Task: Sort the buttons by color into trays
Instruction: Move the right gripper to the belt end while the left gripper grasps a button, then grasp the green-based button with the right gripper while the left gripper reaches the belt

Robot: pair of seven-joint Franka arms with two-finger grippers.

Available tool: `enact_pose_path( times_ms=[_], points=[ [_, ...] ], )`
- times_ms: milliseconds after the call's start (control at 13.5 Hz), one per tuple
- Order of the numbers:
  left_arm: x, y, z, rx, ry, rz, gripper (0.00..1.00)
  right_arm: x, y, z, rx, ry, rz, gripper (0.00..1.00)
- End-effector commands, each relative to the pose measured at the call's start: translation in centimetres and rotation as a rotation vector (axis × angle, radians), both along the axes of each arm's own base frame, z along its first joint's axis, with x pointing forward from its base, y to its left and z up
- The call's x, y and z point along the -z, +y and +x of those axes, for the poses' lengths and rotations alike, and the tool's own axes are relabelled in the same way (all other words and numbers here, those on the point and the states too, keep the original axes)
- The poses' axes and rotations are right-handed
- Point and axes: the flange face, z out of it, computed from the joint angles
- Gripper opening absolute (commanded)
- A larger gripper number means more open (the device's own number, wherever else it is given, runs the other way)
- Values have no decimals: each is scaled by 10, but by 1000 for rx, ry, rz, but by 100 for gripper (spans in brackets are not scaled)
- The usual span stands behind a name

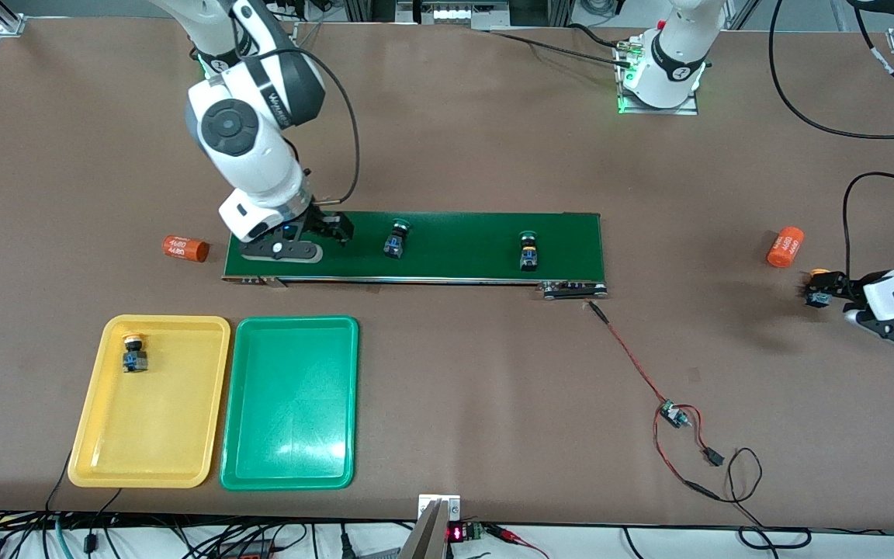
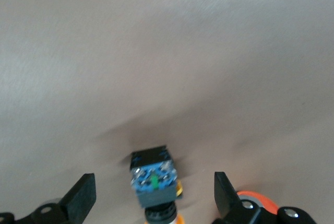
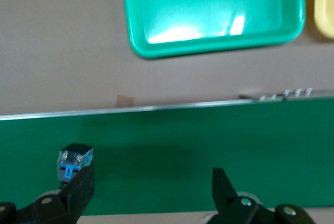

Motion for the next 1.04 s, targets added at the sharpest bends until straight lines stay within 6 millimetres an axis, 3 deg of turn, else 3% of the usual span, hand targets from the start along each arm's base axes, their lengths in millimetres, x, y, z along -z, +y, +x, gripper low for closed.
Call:
enact_pose_path(
  times_ms=[0,222,518,739,813,961],
  points=[
    [13,5,-13,5,24,-13,100,11,16,-17,34,-5,-5,100],
    [27,-3,-23,-8,55,-28,100,25,35,-24,44,-7,6,100],
    [40,1,-32,-15,27,-20,100,45,36,-24,41,7,0,100],
    [40,2,-36,-6,43,-27,7,59,36,-21,59,14,4,100],
    [41,-3,-40,-1,62,-36,0,63,37,-21,71,19,3,100],
    [19,-10,-38,4,51,-19,0,67,34,-18,82,17,8,100]
  ],
)
